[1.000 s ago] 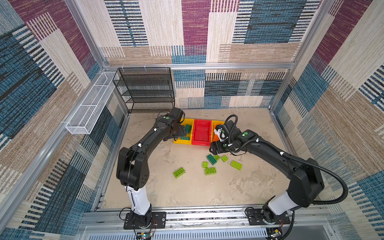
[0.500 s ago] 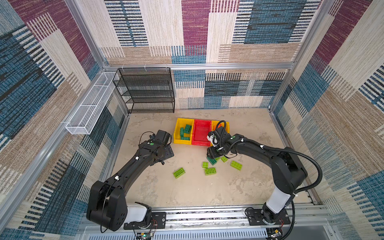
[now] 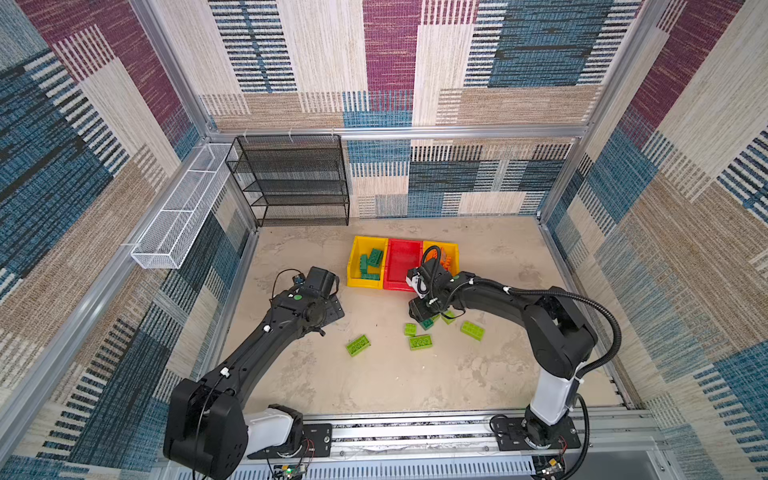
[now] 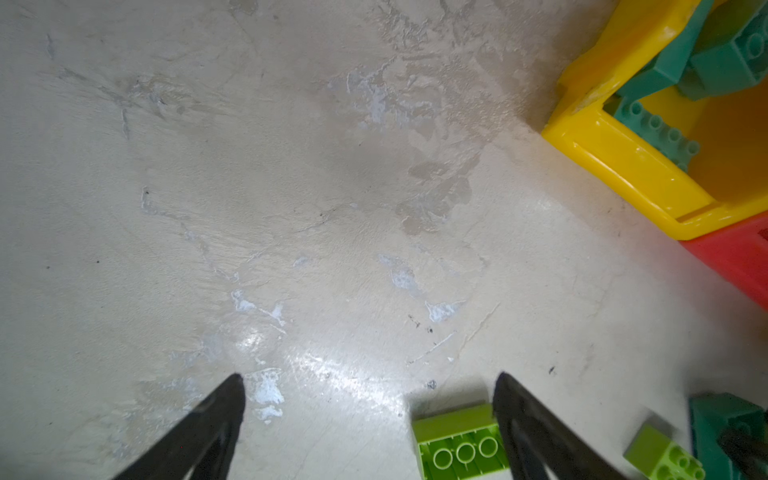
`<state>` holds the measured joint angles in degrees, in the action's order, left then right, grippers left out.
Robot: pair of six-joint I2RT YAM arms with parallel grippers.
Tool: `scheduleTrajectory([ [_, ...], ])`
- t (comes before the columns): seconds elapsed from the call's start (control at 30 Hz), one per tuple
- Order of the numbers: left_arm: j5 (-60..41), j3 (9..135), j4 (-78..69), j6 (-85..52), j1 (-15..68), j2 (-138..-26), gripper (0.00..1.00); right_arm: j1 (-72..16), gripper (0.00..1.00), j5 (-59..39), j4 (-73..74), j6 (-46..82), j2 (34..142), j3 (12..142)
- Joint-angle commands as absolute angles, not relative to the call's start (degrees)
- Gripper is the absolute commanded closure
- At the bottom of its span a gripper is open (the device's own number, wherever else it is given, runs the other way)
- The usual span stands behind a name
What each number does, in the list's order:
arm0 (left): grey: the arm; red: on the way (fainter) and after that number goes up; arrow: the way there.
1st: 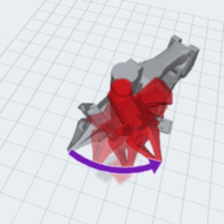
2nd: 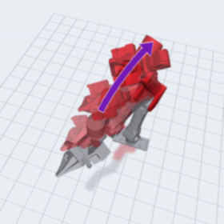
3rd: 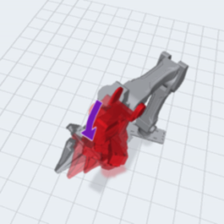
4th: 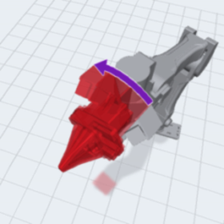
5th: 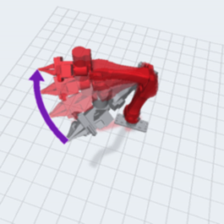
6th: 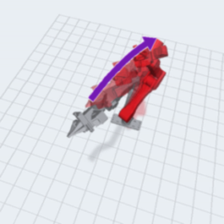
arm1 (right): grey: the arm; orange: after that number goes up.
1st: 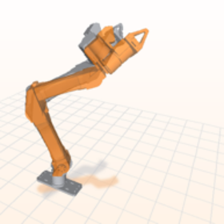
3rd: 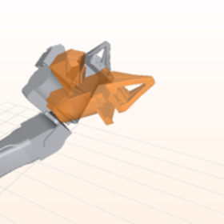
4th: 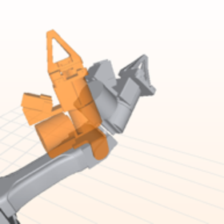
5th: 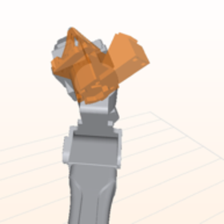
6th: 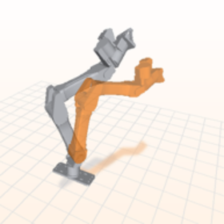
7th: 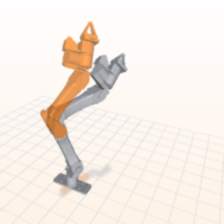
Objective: Sort the legos into containers by color
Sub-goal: 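Carry the dark-green brick with the right gripper into the yellow bin nearest the left arm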
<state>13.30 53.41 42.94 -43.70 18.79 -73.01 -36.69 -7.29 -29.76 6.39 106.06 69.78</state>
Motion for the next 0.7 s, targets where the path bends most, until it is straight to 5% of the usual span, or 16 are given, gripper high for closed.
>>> scheduleTrajectory([
  [0.0, 13.19, 53.61, 42.46, -43.49, 18.41, -73.60, 0.06, -37.00, 0.43, -6.61, -28.81, 6.54, 106.80, 69.90],
  [0.47, 10.82, 53.52, 41.22, -40.21, 14.97, -74.44, 0.06, -37.28, 0.69, -3.78, -32.51, 8.84, 109.38, 72.20],
  [0.67, 10.12, 53.75, 41.52, -38.20, 12.67, -73.32, 0.06, -37.28, 0.70, -6.34, -37.68, 10.52, 108.25, 84.66],
])
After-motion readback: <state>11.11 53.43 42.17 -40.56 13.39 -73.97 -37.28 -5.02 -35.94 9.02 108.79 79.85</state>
